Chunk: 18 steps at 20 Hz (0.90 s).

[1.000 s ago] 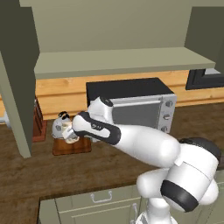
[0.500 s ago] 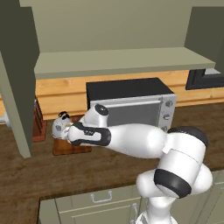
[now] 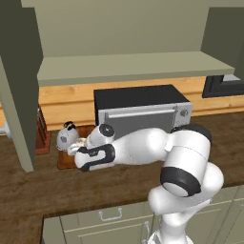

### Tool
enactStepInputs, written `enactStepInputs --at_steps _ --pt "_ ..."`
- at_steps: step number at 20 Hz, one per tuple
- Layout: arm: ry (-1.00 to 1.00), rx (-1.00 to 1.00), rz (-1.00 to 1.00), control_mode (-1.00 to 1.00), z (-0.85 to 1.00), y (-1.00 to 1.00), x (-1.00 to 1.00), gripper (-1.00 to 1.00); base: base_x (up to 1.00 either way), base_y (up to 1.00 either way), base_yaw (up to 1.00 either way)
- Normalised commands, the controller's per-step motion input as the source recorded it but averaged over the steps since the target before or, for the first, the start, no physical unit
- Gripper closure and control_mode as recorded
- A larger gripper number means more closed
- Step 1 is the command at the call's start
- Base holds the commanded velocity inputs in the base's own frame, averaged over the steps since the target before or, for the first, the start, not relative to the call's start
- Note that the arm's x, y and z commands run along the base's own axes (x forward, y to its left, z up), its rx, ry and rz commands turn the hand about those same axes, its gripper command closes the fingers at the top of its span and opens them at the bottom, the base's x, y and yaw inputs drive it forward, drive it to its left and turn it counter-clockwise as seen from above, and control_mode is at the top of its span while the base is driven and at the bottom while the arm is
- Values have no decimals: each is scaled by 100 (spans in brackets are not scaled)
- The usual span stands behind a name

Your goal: Pick the kettle from the counter and place it on the tray. Then pick the mug from the cabinet and place it on the tray. Then close the cabinet doors.

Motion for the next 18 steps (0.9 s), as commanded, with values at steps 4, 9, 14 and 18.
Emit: enactStepInputs --at_steps 4,9,14,18 --pt "4 -8 -13 -100 -19 0 9 100 0 0 0" --pt "8 -3 -12 -100 -7 5 12 100 0 0 0" --pt "5 -1 -10 -100 -9 18 20 100 0 0 0" --pt "0 -3 -10 -100 -7 21 16 100 0 0 0"
